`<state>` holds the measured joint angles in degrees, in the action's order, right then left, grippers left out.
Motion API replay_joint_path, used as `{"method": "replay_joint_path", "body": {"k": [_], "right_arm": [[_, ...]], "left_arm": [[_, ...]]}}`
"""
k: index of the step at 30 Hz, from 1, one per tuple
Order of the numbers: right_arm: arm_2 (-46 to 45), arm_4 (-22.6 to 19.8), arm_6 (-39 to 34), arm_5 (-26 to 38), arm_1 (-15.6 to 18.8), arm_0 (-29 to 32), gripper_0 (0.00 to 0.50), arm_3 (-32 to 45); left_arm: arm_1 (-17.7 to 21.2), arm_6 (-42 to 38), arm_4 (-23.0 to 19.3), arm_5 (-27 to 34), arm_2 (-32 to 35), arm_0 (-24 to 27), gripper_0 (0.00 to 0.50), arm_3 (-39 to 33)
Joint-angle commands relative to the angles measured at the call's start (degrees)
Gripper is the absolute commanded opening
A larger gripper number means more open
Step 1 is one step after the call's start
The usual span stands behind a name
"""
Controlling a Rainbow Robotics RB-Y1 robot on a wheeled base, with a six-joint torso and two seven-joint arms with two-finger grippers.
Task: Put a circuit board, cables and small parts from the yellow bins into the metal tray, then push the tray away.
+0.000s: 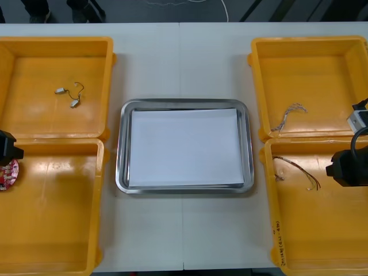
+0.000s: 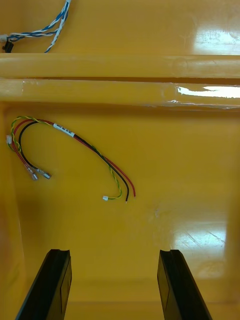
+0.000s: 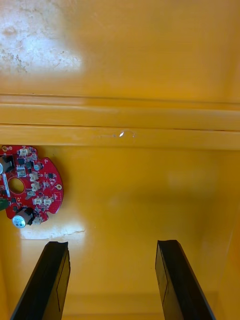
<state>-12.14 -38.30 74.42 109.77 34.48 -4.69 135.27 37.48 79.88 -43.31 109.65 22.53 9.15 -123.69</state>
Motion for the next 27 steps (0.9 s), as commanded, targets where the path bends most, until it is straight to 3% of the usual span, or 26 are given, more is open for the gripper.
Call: {"method": "replay_joint_path", "body": {"k": [1, 27], "right_arm": [[-1.7, 0.5, 2.6, 0.2, -0.5, 1.0, 0.5, 1.7], [-1.7, 0.5, 2.6, 0.2, -0.5, 1.0, 0.5, 1.7]], "left_arm": [[2.4, -0.2, -0.4, 0.3, -0.4, -0.9, 0.5, -1.7], [2.4, -0.2, -0.4, 0.3, -0.4, -0.9, 0.5, -1.7]]}}
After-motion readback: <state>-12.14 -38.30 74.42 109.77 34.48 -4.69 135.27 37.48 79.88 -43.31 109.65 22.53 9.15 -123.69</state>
